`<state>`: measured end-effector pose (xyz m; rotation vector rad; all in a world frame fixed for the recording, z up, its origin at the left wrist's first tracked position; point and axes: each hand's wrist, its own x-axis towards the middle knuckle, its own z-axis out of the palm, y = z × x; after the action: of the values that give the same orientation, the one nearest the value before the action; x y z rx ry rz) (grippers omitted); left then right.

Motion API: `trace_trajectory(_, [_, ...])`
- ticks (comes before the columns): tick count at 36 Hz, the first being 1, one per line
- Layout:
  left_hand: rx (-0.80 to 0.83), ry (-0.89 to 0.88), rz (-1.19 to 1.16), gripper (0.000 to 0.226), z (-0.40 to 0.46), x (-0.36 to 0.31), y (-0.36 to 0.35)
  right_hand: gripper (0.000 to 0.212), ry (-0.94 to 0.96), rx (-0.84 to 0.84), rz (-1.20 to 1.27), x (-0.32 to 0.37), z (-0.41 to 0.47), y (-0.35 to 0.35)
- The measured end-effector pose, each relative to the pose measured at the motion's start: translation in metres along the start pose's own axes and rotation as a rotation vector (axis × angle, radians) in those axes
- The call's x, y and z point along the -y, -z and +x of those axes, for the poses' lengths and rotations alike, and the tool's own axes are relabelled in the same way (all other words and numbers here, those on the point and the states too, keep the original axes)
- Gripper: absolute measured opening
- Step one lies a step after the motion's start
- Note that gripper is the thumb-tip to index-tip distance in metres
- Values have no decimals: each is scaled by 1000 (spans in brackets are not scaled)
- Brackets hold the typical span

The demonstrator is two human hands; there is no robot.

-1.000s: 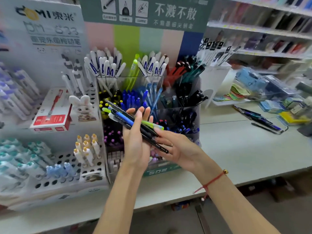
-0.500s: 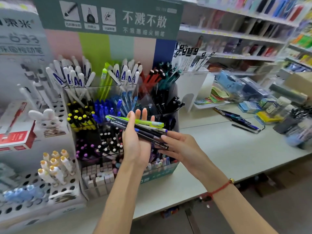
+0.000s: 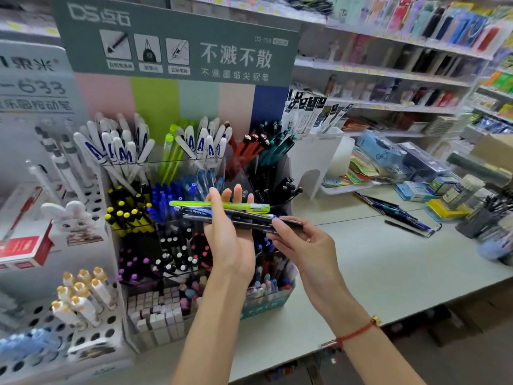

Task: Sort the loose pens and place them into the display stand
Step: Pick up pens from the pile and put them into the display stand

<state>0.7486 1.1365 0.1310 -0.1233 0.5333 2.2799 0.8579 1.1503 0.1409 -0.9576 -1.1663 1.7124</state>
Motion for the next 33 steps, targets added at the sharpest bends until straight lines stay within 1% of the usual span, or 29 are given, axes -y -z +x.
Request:
trace_trajectory(3, [-33,-3,-34,23,6,-11,-3,16,44,0,-56,5,6,11])
trace_trajectory(6, [-27,12,-64,31,14,-25,1,23,183,-20,-130,21,12,31])
trace_trajectory(10, [51,101,39,30,11,-37,11,20,342,-54,-159,54,29,55])
trace_trajectory(12, [89,117,109,28,10,-41,16,21,421,-61,-213,67,40,61])
trace_trajectory(16, [122,164,235,24,10,-46,21,19,671,-52,-571,81,62,62])
trace_trajectory(18, [124,185,296,23,11,-46,22,20,771,20,-759,87,71,56])
trace_trajectory(21, [133,216,366,21,11,-46,26,23,929,198,-1092,99,80,39])
trace_trajectory(24, [136,235,406,20,8,-49,30,19,1087,302,-1309,121,85,23])
trace_trajectory(27, [129,236,441,20,5,-52,31,17,1152,346,-1422,135,87,10])
trace_trajectory(30, [128,240,472,20,3,-52,34,15,1182,448,-1531,124,89,2])
trace_trajectory(31, [128,242,479,21,2,-52,35,15,1155,489,-1554,118,90,1])
trace_trajectory(33, [128,251,487,22,0,-52,37,14,1001,533,-1551,107,91,2])
